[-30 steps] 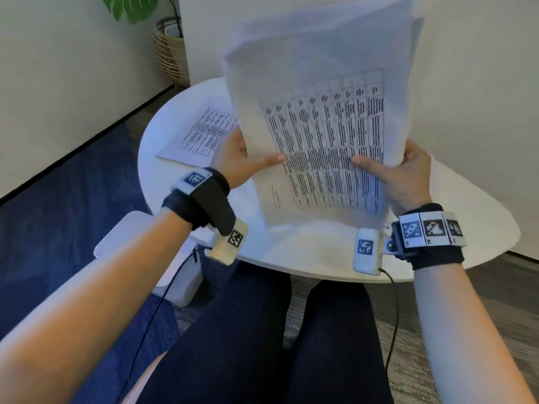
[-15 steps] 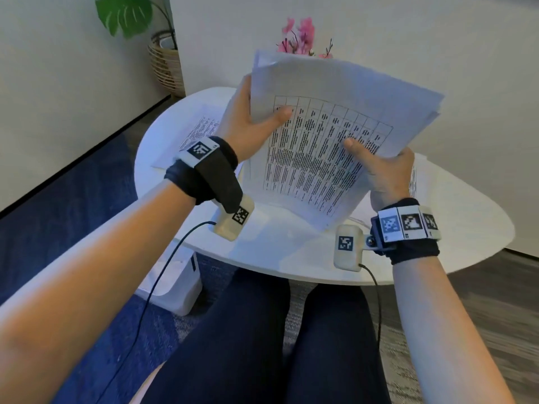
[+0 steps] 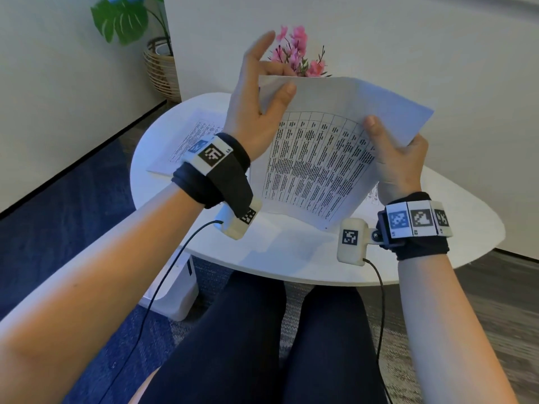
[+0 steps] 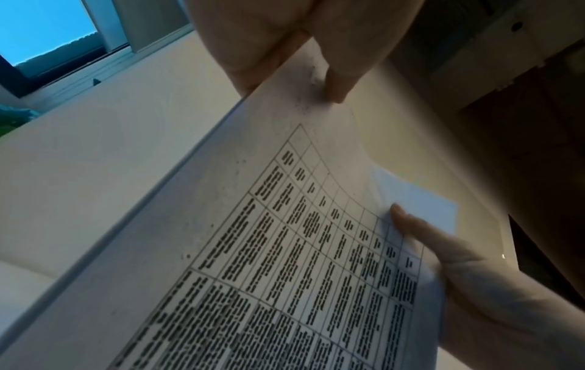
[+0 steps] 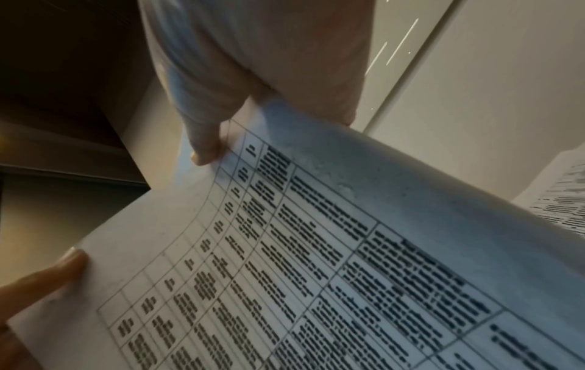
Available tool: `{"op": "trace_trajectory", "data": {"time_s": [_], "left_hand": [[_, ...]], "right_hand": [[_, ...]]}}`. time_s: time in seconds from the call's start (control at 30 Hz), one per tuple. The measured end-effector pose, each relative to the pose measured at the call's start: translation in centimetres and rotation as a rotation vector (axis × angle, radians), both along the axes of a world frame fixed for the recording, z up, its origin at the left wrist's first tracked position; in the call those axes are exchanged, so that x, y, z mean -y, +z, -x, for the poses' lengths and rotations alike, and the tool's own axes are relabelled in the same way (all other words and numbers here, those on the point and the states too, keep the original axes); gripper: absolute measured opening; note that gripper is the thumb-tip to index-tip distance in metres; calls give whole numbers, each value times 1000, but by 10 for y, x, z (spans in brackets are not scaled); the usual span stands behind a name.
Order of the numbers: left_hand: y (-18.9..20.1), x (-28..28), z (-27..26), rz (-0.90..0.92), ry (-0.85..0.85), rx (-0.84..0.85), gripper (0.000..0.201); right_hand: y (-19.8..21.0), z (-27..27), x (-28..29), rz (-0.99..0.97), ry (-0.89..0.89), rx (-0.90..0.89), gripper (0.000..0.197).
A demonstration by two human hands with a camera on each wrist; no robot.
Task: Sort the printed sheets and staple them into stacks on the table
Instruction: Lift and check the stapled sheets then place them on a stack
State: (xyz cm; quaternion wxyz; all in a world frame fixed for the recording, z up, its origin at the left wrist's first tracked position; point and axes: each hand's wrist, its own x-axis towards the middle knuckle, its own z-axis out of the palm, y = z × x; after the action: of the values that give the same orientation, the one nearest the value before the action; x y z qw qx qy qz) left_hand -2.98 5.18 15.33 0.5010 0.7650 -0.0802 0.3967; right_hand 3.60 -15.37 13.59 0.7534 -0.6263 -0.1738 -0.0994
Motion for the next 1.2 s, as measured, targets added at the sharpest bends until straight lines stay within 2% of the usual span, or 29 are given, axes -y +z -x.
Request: {"op": "trace_trajectory", "data": {"time_s": [0.1,0.13,0.27,0.37,0.4,0.5,0.57,0.63,0.73,0.8,0.9,0.97,1.0,1.1,1.2], "left_hand": [[1,-5,-4,129,-80,-28,17],[1,-6,-5,200,-106,-35,12],[1,-3,-4,398,-62,-6,13],[-1,-2,-3,504,-54,-45,16],[-4,-2,-3,508,-83,-113,16],[-21,4,-2,379,-112,-335,35],[-32,8,-1,333,-87,-325,39],[-38,9,-1,384,-58,-287,41],[-51,5,-3,421,-11,-335,47],[-65,3,-3,406,-5,-432,50],[-85,5,-1,351,-51,-540,53],[-88,8,-1,343,-62,-554,45],[-87,10,0,352,-61,-544,37],[-79,11,1,377,-63,-522,21],[-87,11,-1,359,-40,-573,16]], "right_hand": [[0,-3,5,-2,-11,26,10],[-1,-3,7,8,-5,28,11],[-18,3,12,139,74,-16,26],[-29,8,13,122,71,-71,32],[-29,9,12,104,57,-71,33],[-25,8,11,98,40,-30,27],[-22,6,10,121,33,4,26],[-21,5,9,136,18,11,25],[-30,4,11,193,0,-59,26],[-40,5,12,241,28,-132,34],[-56,9,11,268,52,-221,70],[-59,11,8,243,44,-241,80],[-59,11,7,235,35,-250,78],[-61,3,6,226,25,-243,52],[-68,0,6,252,28,-266,57]]}}
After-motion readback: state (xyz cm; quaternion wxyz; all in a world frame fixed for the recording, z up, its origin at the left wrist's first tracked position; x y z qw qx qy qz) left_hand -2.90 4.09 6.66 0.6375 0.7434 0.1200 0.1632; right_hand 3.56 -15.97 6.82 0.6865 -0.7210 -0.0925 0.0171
